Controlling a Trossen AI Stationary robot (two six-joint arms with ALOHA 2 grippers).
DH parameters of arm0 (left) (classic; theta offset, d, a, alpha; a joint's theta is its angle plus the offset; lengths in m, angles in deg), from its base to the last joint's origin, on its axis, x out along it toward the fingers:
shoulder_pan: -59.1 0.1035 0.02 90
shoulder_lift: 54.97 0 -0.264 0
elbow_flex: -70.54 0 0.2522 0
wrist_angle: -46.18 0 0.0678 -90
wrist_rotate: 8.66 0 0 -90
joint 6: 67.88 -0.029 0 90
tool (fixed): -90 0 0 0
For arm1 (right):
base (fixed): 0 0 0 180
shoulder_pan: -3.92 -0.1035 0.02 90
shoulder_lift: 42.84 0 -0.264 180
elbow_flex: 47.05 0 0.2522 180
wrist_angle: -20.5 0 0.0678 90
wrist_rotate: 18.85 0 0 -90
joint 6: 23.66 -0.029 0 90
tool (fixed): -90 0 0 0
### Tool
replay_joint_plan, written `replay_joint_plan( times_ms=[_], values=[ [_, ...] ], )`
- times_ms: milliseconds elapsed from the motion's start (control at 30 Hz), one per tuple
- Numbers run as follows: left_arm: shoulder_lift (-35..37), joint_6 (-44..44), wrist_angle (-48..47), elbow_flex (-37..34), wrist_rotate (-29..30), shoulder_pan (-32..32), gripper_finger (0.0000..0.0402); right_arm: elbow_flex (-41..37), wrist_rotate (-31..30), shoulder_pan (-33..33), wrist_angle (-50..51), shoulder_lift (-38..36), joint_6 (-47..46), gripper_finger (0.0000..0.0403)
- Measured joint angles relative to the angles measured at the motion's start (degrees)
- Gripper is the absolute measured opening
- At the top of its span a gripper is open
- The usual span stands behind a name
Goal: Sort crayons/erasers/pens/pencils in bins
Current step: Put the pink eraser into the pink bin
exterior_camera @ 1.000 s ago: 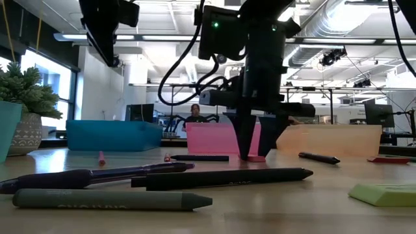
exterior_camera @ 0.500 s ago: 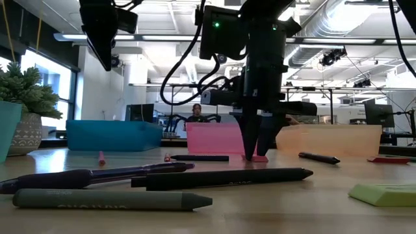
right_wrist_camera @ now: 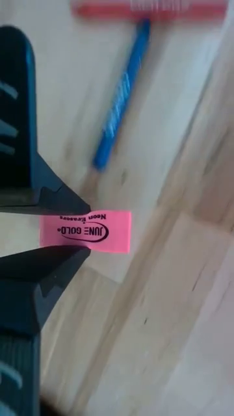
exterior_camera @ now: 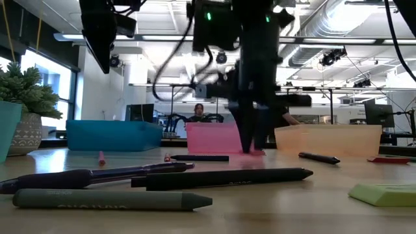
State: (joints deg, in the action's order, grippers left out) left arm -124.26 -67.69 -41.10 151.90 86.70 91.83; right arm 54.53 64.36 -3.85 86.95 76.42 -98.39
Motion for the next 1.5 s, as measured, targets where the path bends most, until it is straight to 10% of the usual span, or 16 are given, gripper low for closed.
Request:
replay_joint_plan(
  times_ms=[600, 1500],
  values=[
    [0.0, -5.6, 1.7, 0.0, 0.3, 2.3, 0.0127, 14.5, -12.8, 8.4, 5.8, -0.3, 8.7, 0.0051],
    [0.0, 12.6, 9.1, 0.0, 0.3, 2.3, 0.0127, 12.1, -5.1, 31.2, -3.6, -0.4, 46.9, 0.0051]
  ],
)
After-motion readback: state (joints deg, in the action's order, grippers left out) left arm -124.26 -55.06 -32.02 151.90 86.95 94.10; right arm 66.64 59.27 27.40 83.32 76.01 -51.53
